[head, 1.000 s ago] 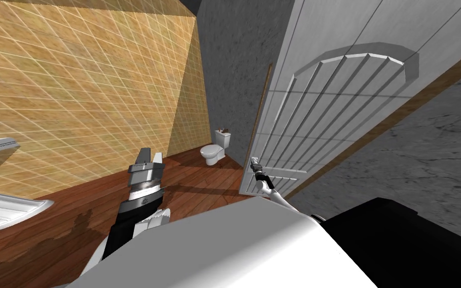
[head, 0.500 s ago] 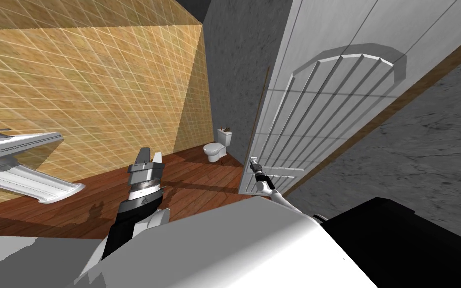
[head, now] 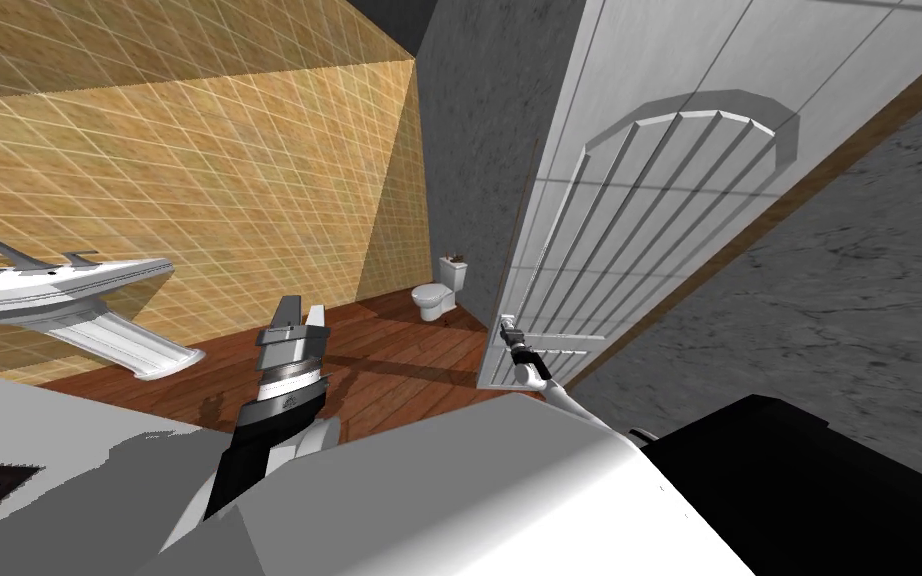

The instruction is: Pull the door open

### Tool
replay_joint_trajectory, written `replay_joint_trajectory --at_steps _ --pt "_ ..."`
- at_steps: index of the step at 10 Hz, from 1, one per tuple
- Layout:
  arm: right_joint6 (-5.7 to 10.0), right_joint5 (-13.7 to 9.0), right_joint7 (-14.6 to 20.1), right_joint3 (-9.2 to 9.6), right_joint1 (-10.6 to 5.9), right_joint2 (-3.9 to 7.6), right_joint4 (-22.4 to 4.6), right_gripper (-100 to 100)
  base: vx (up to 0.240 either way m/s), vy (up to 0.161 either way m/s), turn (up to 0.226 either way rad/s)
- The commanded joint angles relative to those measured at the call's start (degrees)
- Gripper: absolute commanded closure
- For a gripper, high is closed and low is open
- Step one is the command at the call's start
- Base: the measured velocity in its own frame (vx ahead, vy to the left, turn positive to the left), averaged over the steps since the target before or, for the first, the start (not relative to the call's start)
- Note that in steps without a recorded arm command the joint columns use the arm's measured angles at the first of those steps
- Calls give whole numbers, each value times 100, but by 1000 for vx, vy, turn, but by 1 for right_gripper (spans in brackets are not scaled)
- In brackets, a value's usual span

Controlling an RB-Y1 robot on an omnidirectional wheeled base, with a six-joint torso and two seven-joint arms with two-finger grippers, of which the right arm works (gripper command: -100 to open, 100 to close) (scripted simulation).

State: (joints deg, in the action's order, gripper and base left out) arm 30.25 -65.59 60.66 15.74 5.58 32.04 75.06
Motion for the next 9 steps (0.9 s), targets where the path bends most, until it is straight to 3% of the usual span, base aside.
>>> replay_joint_trajectory --at_steps 1,5,7,8,9 --pt "27 30 91 96 22 63 30 100 -172 -48 114" --pt "104 96 311 295 61 251 98 100 -201 -66 113" --pt "133 121 391 368 75 319 123 100 -207 -40 86" --pt "114 116 367 354 59 295 108 100 -87 -12 27" --pt "148 135 446 449 91 367 133 100 -146 -24 114"
